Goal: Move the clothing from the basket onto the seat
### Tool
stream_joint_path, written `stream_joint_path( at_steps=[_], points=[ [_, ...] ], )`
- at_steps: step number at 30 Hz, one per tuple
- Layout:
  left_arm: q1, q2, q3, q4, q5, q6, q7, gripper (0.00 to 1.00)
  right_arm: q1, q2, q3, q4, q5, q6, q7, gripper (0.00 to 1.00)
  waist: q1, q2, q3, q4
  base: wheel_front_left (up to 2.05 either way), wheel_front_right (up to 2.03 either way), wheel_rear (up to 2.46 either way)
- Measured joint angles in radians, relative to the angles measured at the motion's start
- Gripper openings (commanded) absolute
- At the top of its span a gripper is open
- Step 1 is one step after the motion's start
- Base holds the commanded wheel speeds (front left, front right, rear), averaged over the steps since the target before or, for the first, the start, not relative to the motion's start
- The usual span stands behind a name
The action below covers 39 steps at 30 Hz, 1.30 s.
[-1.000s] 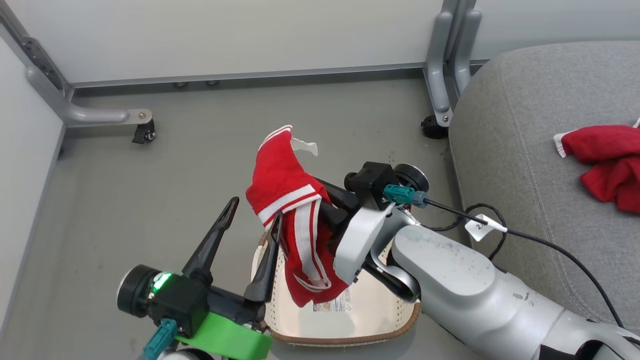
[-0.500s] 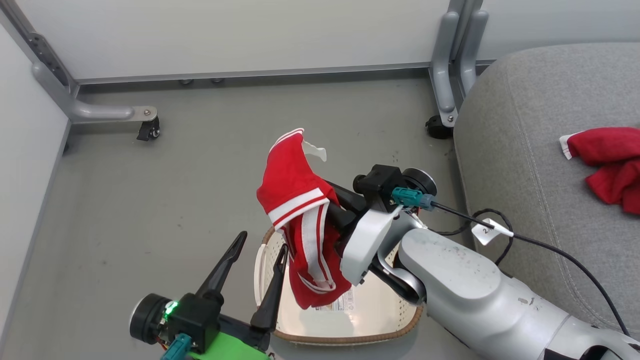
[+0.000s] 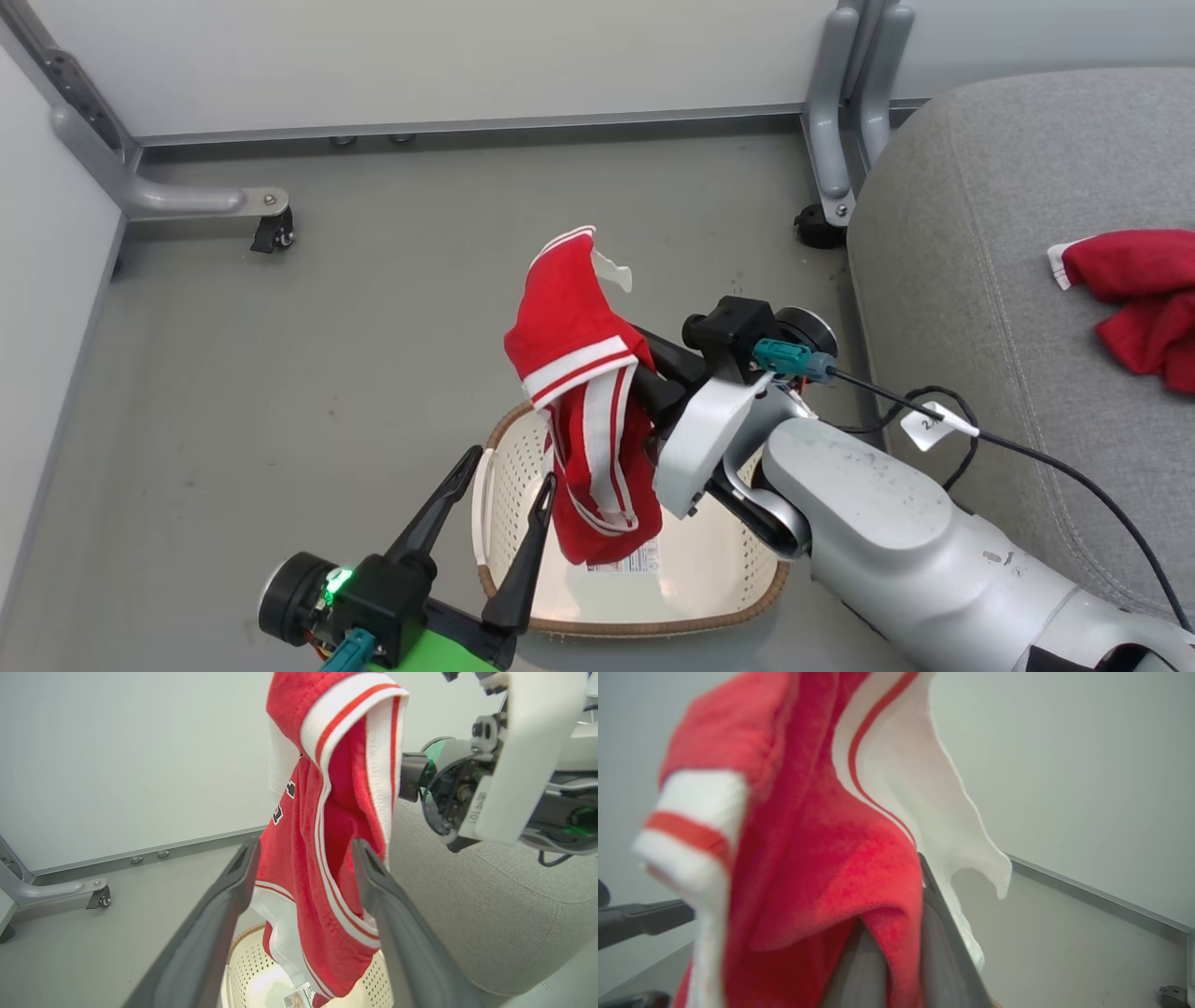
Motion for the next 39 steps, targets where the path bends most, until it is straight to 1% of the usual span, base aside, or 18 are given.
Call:
stream_joint_path(
  at_steps=[5,9,16,29,34,35,39],
  points=[
    [-0.006,0.013,0.001,-0.004,0.001,-0.002,0.001,1.00,0.001,-0.003,-0.035,0.006,-0.005,0.000,0.000,0.00,0.0000,0.0000,0.004,-0.025,0.00,0.00,0.00],
    [-0.021,0.021,0.001,-0.011,0.002,-0.007,0.009,1.00,0.004,-0.005,-0.065,0.003,-0.012,0.000,0.000,0.00,0.0000,0.0000,0.010,-0.065,0.00,0.00,0.00],
    [-0.029,0.031,-0.005,-0.025,0.002,-0.009,0.027,1.00,0.026,-0.020,-0.125,-0.001,-0.027,0.000,0.000,0.00,0.0000,0.0000,0.022,-0.167,0.00,0.00,0.00],
    [-0.071,0.051,-0.038,-0.047,0.012,-0.030,0.073,1.00,0.090,-0.041,-0.265,-0.018,-0.048,0.000,0.000,0.00,0.0000,0.0000,0.061,-0.392,0.00,0.00,0.00],
    [-0.093,0.059,-0.051,-0.060,0.021,-0.040,0.091,1.00,0.106,-0.046,-0.327,-0.028,-0.057,0.000,0.000,0.00,0.0000,0.0000,0.086,-0.458,0.00,0.00,0.00],
    [-0.101,0.062,-0.053,-0.069,0.028,-0.041,0.097,1.00,0.106,-0.048,-0.357,-0.038,-0.062,0.000,0.000,0.00,0.0000,0.0000,0.101,-0.476,0.00,0.00,0.00],
    [-0.127,0.071,-0.058,-0.083,0.042,-0.043,0.108,1.00,0.102,-0.057,-0.428,-0.049,-0.071,0.000,0.000,0.00,0.0000,0.0000,0.143,-0.499,0.00,0.00,0.00]
  ],
)
